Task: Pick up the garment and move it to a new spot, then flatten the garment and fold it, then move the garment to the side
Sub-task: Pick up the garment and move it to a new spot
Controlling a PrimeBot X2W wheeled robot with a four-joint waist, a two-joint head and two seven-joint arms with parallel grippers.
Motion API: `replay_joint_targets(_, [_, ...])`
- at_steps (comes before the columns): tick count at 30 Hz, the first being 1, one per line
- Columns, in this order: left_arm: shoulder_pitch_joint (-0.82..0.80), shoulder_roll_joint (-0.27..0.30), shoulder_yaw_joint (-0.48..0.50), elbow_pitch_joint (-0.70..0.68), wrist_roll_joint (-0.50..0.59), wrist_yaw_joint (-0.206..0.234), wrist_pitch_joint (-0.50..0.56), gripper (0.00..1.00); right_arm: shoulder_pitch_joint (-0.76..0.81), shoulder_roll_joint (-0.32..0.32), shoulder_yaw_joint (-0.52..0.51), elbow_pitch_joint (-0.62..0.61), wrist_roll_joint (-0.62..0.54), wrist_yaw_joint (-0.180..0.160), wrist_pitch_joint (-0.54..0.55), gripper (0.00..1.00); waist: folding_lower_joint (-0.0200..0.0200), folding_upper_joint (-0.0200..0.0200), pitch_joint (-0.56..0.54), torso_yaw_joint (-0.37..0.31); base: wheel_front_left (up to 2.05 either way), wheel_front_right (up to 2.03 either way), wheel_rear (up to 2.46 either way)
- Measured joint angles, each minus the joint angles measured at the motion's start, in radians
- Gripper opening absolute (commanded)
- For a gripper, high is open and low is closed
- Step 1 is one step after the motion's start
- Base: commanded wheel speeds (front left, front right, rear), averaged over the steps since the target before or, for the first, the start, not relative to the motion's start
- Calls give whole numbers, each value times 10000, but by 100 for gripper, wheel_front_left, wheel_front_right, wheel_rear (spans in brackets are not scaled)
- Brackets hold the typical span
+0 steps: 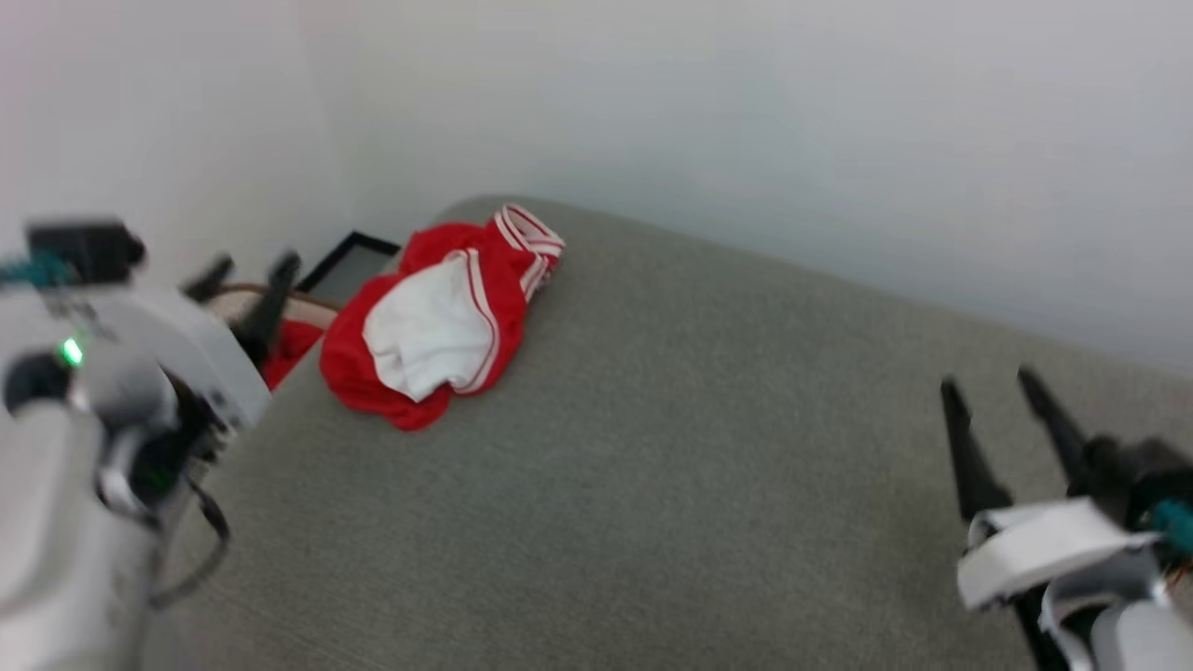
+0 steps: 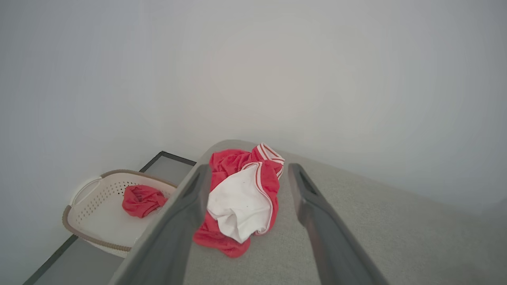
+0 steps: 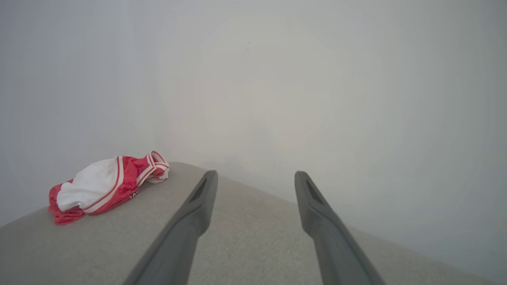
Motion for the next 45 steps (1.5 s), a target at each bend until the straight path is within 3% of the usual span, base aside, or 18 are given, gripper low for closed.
replay_joint_targets(11, [-3019, 694, -102, 1749, -890, -171, 2362, 100, -970, -677, -12, -1768, 98, 0, 761, 100, 0, 0, 2046, -840, 0, 0, 0])
replay_joint_targets(20, [-4085, 934, -416, 3735, -1162, -224, 3739, 100, -1463, -978, -48, -2560, 188, 0, 1064, 100, 0, 0, 4014, -1898, 0, 0, 0])
replay_joint_targets(27, [-4570, 966, -725, 5028, -993, -240, 4148, 100, -1578, -1041, -73, -3014, 196, 0, 1306, 100, 1, 0, 5147, -2679, 0, 0, 0])
replay_joint_targets(38, [-5237, 1012, -807, 6326, -836, -15, 3827, 100, -1703, -1064, -234, -3394, 207, 0, 1668, 100, 0, 0, 6131, -3441, 0, 0, 0])
replay_joint_targets(41, [-5315, 941, -784, 6575, -855, -19, 3482, 0, -1702, -1043, -232, -3327, 249, 0, 1676, 100, 0, 0, 6059, -3453, 0, 0, 0])
replay_joint_targets(45, [-5394, 809, -1012, 6759, -700, -92, 2920, 0, -1599, -1007, -207, -3089, 280, 0, 1599, 100, 0, 0, 5752, -3432, 0, 0, 0])
